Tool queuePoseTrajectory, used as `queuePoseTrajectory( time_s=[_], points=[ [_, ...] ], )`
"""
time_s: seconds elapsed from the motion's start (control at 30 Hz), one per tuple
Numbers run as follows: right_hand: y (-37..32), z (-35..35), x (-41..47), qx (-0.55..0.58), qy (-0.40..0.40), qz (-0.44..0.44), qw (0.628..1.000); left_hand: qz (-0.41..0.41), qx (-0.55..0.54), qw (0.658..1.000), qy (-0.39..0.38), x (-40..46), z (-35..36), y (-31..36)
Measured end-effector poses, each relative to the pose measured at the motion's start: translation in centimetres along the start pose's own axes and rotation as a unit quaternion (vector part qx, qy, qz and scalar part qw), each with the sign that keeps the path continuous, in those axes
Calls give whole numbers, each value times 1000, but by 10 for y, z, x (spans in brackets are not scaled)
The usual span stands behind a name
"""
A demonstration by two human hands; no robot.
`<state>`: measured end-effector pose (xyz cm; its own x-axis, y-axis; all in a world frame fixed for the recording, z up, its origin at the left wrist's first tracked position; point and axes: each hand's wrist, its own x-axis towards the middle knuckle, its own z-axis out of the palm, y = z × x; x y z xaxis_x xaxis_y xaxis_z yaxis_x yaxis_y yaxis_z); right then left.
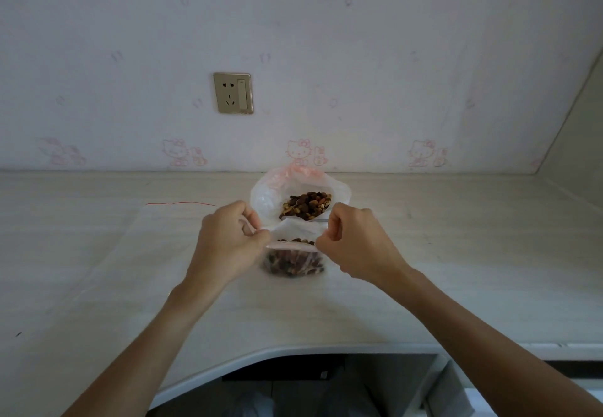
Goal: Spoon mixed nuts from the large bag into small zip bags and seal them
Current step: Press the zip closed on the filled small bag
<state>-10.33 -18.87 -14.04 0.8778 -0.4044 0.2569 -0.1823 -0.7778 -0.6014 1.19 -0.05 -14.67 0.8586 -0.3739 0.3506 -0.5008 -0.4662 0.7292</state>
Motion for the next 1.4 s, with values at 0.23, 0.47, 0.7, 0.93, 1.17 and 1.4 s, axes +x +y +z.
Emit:
queuePoseTrajectory(
  time_s=[0.23,0.47,0.7,0.93,1.17,1.4],
  points=[
    [6,-10,6,321,-136,213,913,-80,91,987,-106,1,-1,4],
    [26,-7,4,572,-211,252,751,-285,-412,832,-240,3,-13,3],
    [22,5,1,617,-209,214,727,-273,-499,770,-290,1,-4,-9],
    [5,-7,-5,316,-7,61,947,-199,-296,923,-142,3,-4,3],
    [-15,-9,-11,10,81,-48,996,10,78,997,-20,0,-4,15],
    [4,-15,-3,546,-127,200,804,-275,-443,815,-254,-1,-14,15]
  ],
)
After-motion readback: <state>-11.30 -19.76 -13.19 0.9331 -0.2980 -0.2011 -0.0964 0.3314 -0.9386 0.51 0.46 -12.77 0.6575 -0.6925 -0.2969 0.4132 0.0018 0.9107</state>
